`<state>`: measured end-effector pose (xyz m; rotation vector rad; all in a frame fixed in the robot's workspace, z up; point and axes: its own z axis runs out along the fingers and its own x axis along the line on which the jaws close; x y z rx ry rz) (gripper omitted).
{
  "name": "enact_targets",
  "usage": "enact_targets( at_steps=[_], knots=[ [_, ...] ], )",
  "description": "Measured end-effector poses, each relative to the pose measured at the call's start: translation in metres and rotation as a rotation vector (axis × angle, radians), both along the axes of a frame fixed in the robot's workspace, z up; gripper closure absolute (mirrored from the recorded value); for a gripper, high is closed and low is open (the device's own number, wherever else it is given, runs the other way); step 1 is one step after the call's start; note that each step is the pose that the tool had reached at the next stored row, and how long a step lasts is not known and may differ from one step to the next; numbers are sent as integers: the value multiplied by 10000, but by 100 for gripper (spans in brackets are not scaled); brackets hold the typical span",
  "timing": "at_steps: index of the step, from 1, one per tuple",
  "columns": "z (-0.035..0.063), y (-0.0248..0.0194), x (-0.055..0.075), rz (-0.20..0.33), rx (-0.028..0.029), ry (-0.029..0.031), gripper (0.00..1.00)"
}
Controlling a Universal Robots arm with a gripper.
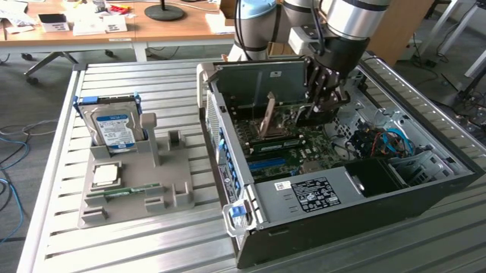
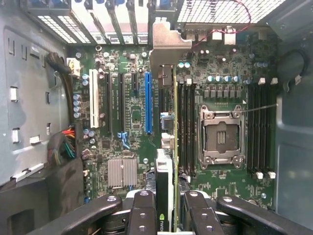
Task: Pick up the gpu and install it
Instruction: 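Insert the gpu into the slot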
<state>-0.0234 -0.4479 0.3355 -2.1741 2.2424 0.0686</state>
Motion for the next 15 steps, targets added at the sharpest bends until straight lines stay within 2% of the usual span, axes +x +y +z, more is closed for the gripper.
enact_targets(
  at_steps=[8, 15],
  knots=[
    [-106, 0, -35, 0, -1, 2, 73],
    [-109, 0, -35, 1, 0, 2, 73]
  ],
)
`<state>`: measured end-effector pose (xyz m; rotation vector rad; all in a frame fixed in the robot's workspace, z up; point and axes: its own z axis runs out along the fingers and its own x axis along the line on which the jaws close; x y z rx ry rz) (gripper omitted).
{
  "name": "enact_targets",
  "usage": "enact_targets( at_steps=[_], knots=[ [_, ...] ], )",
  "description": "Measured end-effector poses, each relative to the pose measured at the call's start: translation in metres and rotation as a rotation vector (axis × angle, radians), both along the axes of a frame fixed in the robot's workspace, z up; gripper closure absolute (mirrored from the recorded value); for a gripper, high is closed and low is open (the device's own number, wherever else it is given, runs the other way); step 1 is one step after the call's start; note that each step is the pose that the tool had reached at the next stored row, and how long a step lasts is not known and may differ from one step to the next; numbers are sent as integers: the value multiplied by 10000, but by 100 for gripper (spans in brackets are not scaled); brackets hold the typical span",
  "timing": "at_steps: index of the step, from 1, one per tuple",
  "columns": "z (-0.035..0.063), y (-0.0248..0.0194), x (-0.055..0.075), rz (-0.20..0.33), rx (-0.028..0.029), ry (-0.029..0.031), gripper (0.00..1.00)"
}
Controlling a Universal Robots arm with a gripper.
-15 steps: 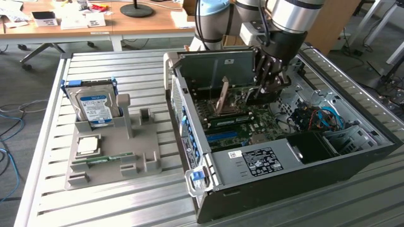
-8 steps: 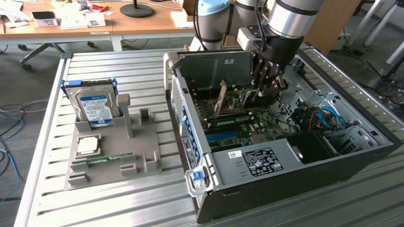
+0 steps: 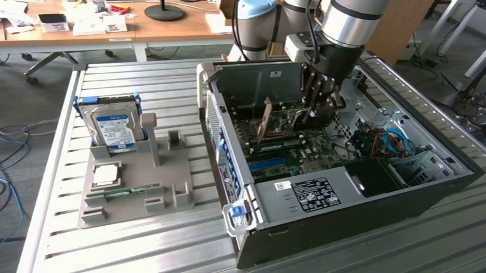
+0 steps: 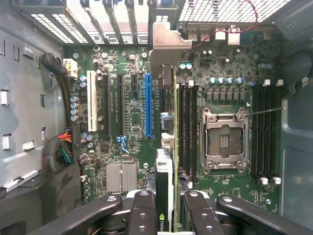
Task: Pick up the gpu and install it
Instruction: 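Insert the gpu into the slot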
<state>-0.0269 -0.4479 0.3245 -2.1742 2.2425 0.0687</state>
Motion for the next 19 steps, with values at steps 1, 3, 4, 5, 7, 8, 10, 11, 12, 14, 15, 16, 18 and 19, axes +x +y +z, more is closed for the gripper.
enact_targets(
  at_steps=[1, 3, 4, 5, 7, 8, 10, 11, 12, 14, 15, 16, 18, 19],
  knots=[
    [0, 0, -1, 0, 0, 0, 73],
    [-7, 0, -5, 7, 5, -1, 73],
    [-13, 0, -8, 18, 6, -1, 73],
    [-20, 0, -10, 31, 3, -1, 73],
    [-39, -1, -14, 50, 3, -1, 73],
    [-48, -1, -17, 58, 4, -1, 73],
    [-61, -2, -23, 67, 3, -1, 73],
    [-65, -3, -27, 72, 3, 0, 73],
    [-68, -4, -31, 76, 1, 0, 73],
    [-78, -5, -39, 83, 5, -1, 73],
    [-85, -5, -43, 84, 3, 0, 73],
    [-96, -5, -46, 84, 3, -1, 73],
    [-121, -5, -50, 85, 4, -1, 73],
    [-133, -5, -52, 85, 3, 0, 73]
  ],
)
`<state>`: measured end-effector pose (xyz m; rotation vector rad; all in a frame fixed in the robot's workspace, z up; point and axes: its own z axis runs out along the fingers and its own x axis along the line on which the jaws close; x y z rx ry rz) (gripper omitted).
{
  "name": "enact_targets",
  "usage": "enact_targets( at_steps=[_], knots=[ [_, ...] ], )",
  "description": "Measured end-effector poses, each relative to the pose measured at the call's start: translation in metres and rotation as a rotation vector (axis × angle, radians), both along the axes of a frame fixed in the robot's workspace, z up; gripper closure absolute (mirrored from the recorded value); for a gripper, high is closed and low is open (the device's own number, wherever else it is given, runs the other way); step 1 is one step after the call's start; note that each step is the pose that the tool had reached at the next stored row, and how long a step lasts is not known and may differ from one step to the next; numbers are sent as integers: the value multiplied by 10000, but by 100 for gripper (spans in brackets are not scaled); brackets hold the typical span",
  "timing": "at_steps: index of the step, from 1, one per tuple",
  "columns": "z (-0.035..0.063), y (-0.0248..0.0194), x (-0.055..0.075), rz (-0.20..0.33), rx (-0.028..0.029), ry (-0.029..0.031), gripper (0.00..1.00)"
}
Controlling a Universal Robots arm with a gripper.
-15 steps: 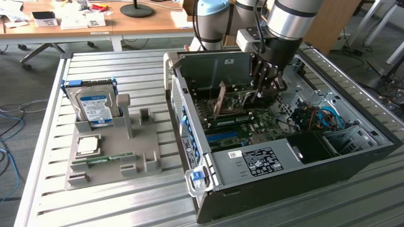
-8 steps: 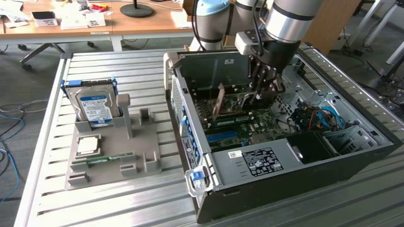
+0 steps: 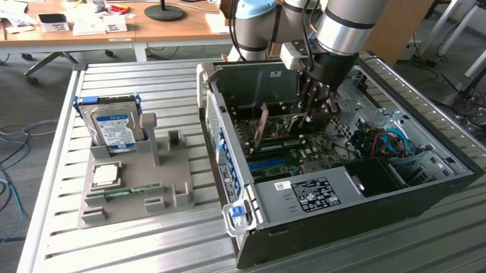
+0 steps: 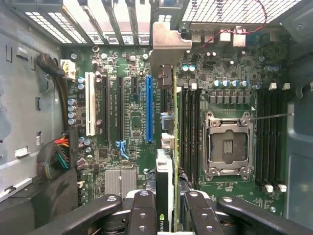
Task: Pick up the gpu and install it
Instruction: 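Insert the gpu into the slot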
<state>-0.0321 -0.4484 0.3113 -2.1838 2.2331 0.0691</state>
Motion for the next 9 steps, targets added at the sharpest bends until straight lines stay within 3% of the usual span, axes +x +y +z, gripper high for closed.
enact_targets(
  at_steps=[9],
  knots=[
    [-24, 0, -11, -8, -1, 1, 73]
  ],
)
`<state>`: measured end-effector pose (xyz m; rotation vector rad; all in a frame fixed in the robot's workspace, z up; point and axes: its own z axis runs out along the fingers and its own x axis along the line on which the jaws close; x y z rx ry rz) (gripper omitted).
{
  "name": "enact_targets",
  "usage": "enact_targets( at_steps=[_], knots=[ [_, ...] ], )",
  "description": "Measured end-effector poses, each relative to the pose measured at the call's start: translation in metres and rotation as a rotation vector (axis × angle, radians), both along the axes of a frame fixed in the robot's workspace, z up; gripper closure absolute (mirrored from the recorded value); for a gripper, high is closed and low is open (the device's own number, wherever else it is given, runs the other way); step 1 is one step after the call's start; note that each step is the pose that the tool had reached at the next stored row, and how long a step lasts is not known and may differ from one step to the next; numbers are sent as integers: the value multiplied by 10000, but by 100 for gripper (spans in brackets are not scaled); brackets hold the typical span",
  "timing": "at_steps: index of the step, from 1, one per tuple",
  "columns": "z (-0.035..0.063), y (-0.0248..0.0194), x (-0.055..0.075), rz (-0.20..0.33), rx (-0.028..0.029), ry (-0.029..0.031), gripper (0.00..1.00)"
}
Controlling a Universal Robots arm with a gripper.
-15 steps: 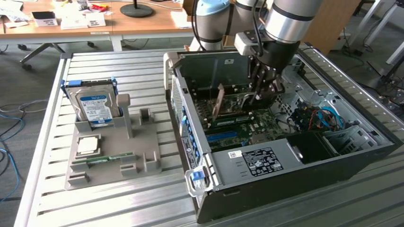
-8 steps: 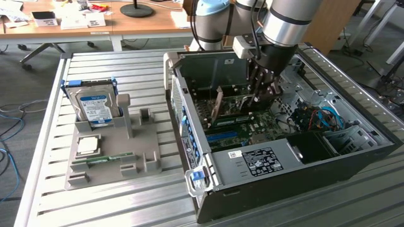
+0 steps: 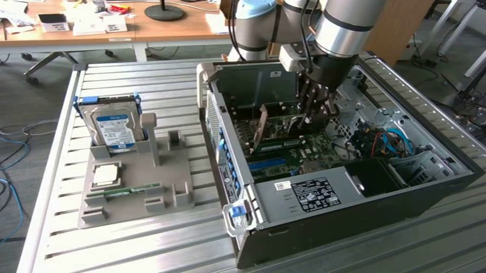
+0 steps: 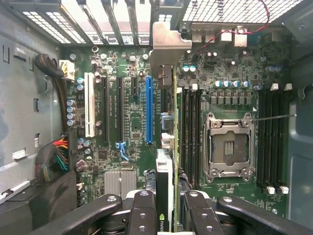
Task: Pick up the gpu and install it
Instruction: 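Insert the gpu into the slot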
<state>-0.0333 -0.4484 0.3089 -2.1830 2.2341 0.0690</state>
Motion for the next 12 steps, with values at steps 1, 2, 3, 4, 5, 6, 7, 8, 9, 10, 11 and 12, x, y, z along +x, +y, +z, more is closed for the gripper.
enact_targets(
  at_steps=[1, 2, 3, 4, 5, 6, 7, 8, 9, 10, 11, 12],
  knots=[
    [-1, 0, 0, 0, 0, 0, 73],
    [-6, 0, -1, 0, 4, -2, 73],
    [-14, 0, -2, -1, 5, -2, 73],
    [-22, 0, -5, -1, 1, -1, 73],
    [-30, -1, -6, 0, 0, -1, 73],
    [-38, -1, -6, 1, 1, -1, 73],
    [-45, -2, -7, 1, 0, 0, 73],
    [-51, -5, -8, 0, -1, 0, 73],
    [-56, -9, -8, -1, -1, 0, 73],
    [-60, -12, -8, -1, -1, 1, 73],
    [-67, -15, -9, -1, 1, 0, 73],
    [-74, -15, -10, -2, 3, -2, 73]
  ],
)
